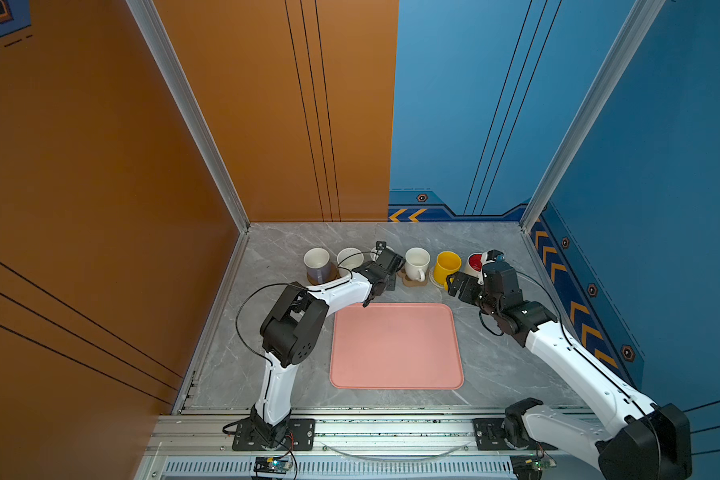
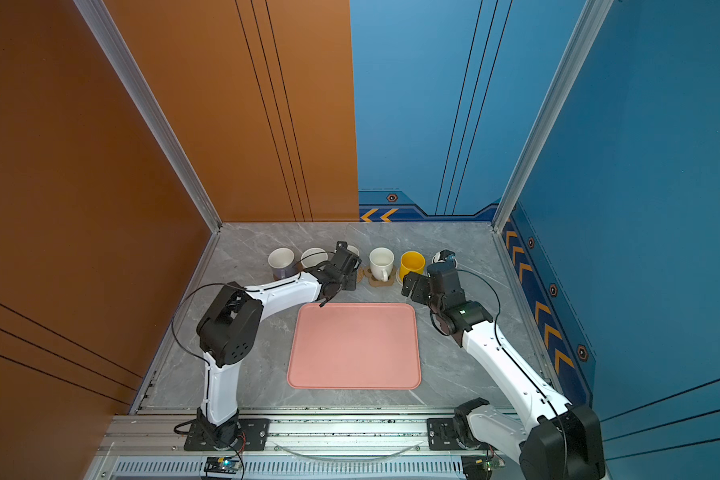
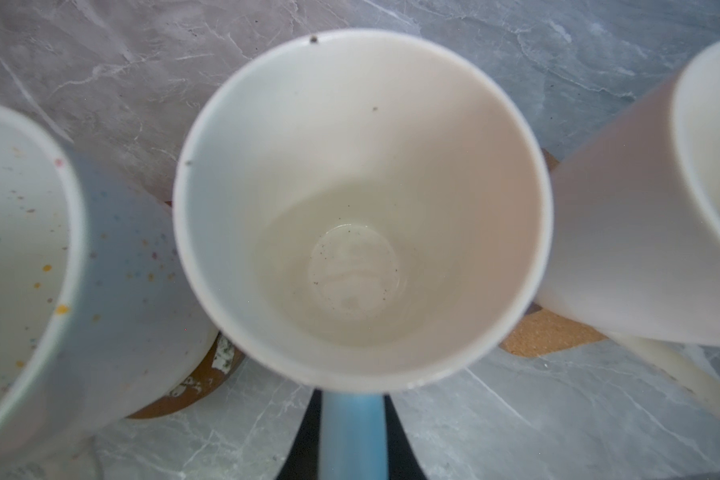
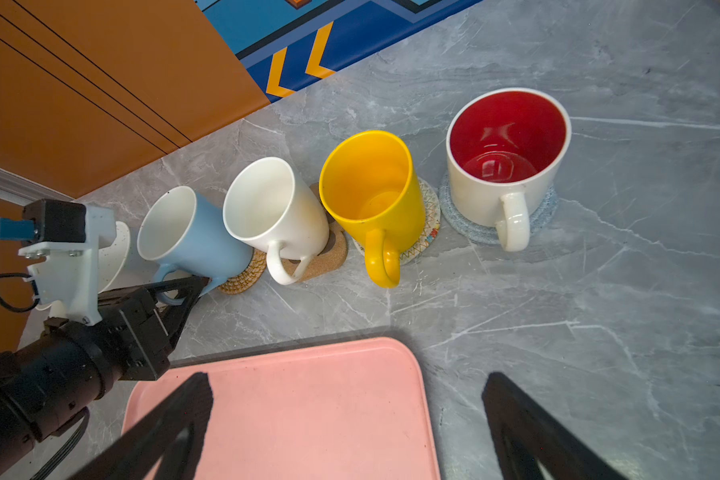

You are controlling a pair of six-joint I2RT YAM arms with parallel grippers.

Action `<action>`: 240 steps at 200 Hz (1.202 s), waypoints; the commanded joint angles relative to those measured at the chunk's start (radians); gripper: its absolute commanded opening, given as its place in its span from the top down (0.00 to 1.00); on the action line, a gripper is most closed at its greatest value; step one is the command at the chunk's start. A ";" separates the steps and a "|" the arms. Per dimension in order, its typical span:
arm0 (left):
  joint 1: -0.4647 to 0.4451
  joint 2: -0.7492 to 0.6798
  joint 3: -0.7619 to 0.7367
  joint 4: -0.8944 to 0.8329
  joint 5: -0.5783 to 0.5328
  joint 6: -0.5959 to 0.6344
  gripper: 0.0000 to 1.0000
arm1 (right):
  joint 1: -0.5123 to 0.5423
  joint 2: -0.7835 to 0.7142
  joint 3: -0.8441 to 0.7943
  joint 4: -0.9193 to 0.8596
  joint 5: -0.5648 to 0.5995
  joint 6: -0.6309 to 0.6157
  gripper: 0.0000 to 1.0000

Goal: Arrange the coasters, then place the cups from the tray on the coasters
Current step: 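Lower the blue-handled mug onto the woven coaster beside the speckled mug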

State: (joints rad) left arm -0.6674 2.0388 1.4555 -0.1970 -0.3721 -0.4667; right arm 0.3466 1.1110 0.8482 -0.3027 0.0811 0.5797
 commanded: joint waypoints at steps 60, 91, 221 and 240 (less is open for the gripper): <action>-0.017 -0.026 -0.006 0.018 -0.060 0.016 0.78 | -0.006 -0.010 0.019 -0.004 -0.006 -0.003 0.00; -0.020 -0.026 -0.005 -0.017 -0.057 0.015 0.75 | -0.005 -0.008 0.019 -0.004 -0.006 -0.003 0.00; -0.033 -0.084 -0.036 -0.018 -0.058 0.014 0.39 | -0.006 0.007 0.025 -0.003 -0.003 -0.001 0.00; -0.037 -0.104 -0.043 -0.018 -0.062 0.015 0.30 | -0.005 0.015 0.028 -0.004 -0.004 0.002 0.00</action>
State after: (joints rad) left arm -0.6922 1.9945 1.4334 -0.1967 -0.4126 -0.4541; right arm 0.3466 1.1114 0.8486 -0.3027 0.0811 0.5800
